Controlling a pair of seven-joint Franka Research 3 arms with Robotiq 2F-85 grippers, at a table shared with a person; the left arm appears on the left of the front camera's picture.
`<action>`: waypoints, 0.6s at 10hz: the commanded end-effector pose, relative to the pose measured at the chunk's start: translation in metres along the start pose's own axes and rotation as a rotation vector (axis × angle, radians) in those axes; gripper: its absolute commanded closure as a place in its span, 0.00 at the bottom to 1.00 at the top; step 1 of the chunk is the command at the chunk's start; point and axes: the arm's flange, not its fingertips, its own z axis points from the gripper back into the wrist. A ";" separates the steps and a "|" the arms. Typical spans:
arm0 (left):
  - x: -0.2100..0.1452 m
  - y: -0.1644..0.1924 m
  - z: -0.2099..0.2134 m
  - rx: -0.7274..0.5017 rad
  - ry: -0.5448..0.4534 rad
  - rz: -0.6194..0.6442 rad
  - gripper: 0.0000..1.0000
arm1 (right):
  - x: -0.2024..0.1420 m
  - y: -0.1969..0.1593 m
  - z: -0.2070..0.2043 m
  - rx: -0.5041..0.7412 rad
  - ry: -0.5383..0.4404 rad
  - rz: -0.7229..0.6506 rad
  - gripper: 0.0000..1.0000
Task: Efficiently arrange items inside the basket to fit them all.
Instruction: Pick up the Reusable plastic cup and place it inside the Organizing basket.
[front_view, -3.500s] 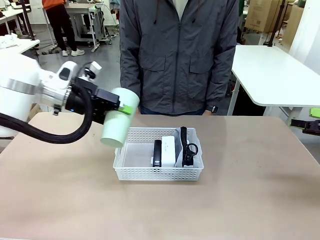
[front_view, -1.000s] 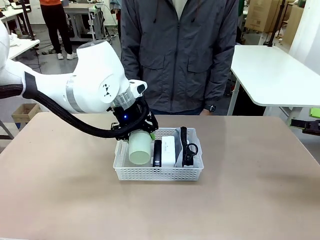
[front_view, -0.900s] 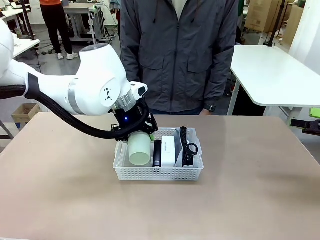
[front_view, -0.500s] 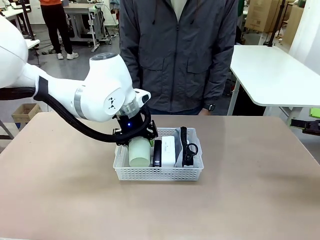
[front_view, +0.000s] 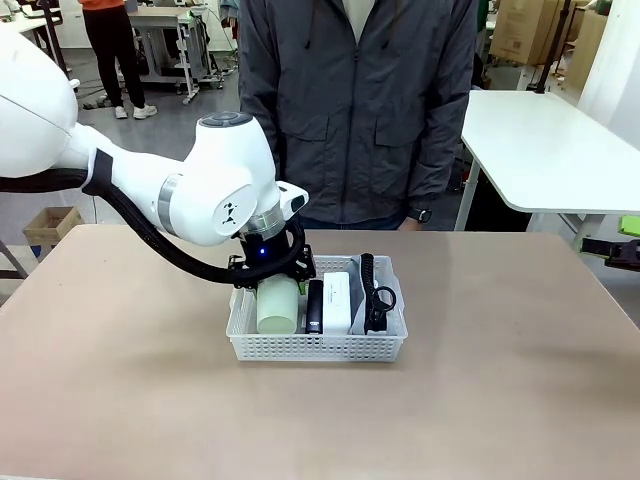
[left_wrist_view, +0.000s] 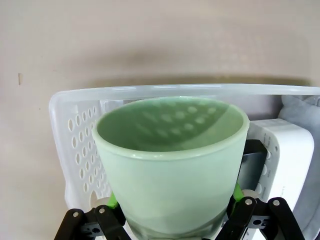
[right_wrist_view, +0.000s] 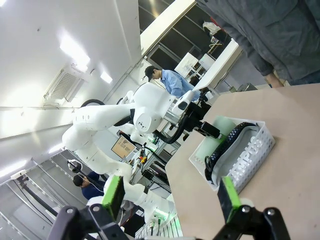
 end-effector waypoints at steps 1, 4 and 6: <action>0.005 -0.008 -0.005 0.051 -0.012 0.026 0.13 | 0.000 0.003 -0.001 0.010 -0.010 0.010 0.00; 0.005 -0.009 -0.006 0.053 0.011 0.010 0.00 | 0.000 0.003 -0.001 0.010 -0.010 0.010 0.00; 0.005 -0.009 -0.006 0.056 0.023 0.004 0.00 | 0.000 0.003 -0.001 0.010 -0.010 0.010 0.00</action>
